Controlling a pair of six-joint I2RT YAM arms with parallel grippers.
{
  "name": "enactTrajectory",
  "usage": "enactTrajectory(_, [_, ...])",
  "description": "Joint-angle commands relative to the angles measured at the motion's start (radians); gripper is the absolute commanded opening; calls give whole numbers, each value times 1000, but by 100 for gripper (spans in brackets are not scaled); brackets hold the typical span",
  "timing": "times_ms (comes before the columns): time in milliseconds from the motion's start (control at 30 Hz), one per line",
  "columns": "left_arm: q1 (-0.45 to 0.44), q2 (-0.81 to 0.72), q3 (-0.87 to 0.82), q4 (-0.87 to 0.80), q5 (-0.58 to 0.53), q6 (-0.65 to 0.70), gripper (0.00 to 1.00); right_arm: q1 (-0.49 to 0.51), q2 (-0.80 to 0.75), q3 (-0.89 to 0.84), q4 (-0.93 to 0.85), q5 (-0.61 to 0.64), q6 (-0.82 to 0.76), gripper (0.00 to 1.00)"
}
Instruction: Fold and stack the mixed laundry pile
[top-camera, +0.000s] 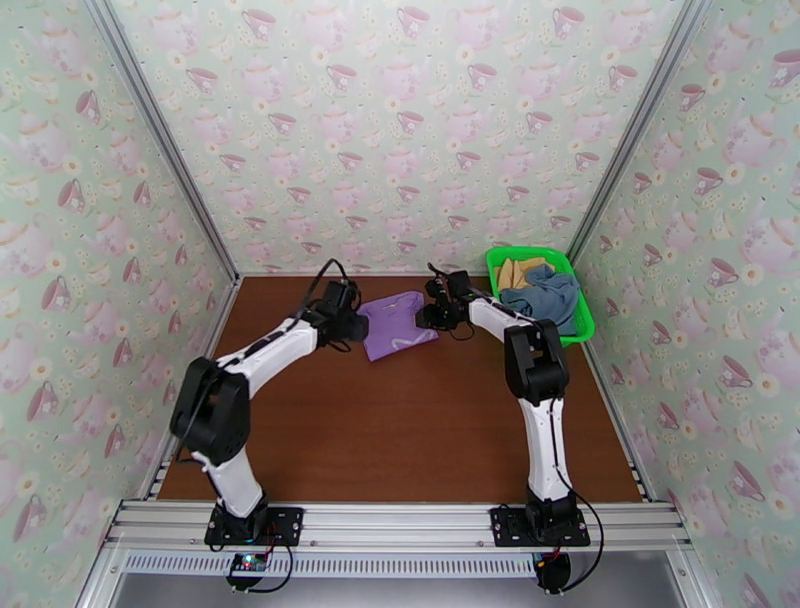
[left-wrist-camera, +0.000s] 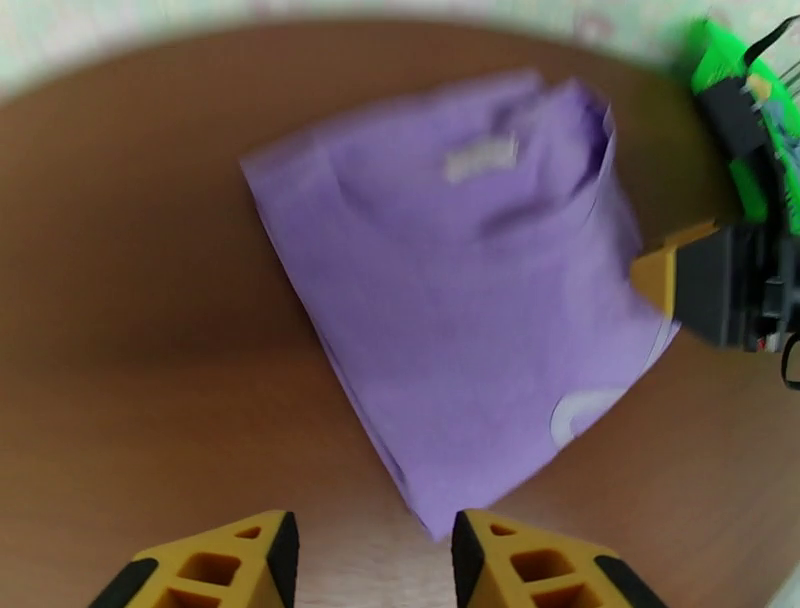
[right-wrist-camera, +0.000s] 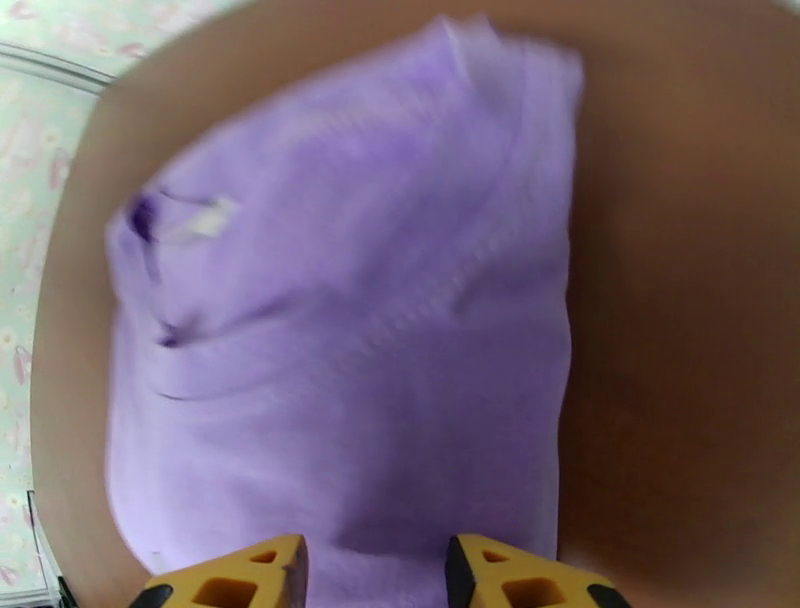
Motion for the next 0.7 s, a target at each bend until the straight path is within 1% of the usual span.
enactTrajectory(0, [-9,109,70,-3,130,-92,44,21,35,21,-65,26,68,42])
enactTrajectory(100, [-6,230,171,-47,117,-81,42,21,26,-33,-34,57,156,41])
enactTrajectory(200, [7,364,311,-121,110,-58,40,23,-8,-125,42,95,259,41])
enactTrajectory(300, [29,479,476,-194,107,-35,40,24,-33,-200,143,108,371,41])
enactTrajectory(367, [47,558,601,-255,110,-19,39,25,-21,-206,193,107,435,41])
enactTrajectory(433, [60,622,720,-318,103,-5,39,24,12,-162,193,104,460,41])
enactTrajectory(500, [70,680,824,-370,98,5,39,24,61,-67,141,107,455,41])
enactTrajectory(600, [93,750,950,-424,100,10,39,23,154,108,50,126,440,41])
enactTrajectory(667, [108,791,1018,-448,103,8,40,21,233,256,-31,120,427,42])
